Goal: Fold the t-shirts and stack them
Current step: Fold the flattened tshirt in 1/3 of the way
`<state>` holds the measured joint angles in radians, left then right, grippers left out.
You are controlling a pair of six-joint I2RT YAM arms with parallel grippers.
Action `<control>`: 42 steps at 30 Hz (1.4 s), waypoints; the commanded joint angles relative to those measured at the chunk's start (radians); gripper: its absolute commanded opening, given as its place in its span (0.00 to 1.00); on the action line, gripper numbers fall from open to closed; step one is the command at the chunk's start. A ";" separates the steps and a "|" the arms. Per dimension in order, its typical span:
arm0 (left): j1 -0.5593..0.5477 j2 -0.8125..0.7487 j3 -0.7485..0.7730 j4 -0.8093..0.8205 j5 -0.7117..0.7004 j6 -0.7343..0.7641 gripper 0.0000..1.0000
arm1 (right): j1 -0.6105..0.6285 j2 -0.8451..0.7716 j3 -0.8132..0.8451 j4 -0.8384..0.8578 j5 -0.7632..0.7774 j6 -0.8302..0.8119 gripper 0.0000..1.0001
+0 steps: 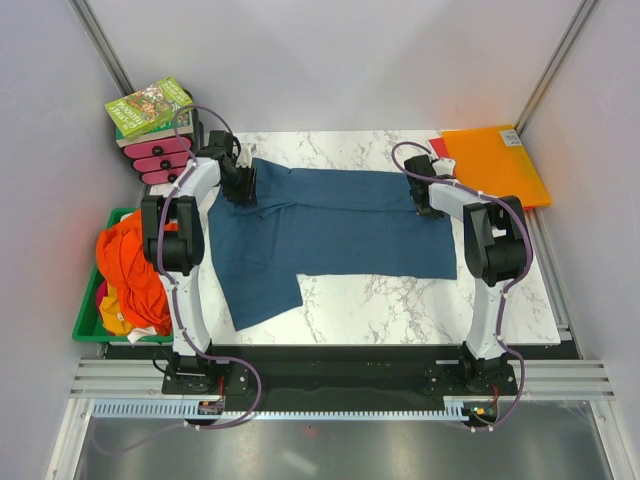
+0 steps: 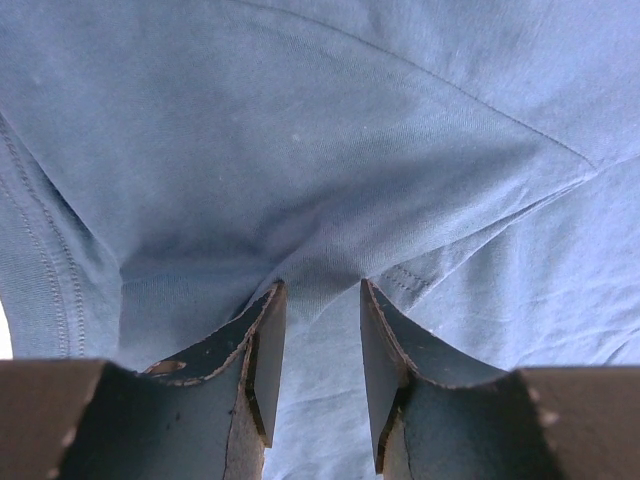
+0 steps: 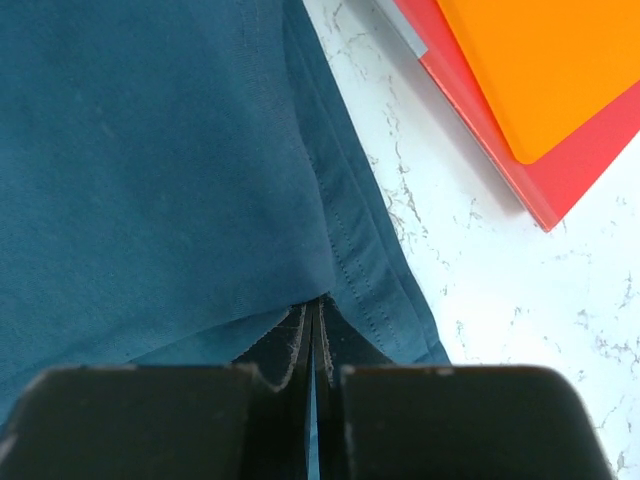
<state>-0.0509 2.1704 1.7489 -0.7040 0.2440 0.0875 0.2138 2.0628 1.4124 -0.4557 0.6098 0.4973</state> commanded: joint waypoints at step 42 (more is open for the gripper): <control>0.000 0.003 -0.017 0.009 -0.006 0.020 0.41 | -0.019 -0.196 0.004 0.089 0.133 -0.032 0.07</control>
<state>-0.0521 2.1708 1.7309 -0.7044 0.2379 0.0879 0.1848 2.0327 1.4670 -0.4934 0.8089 0.4862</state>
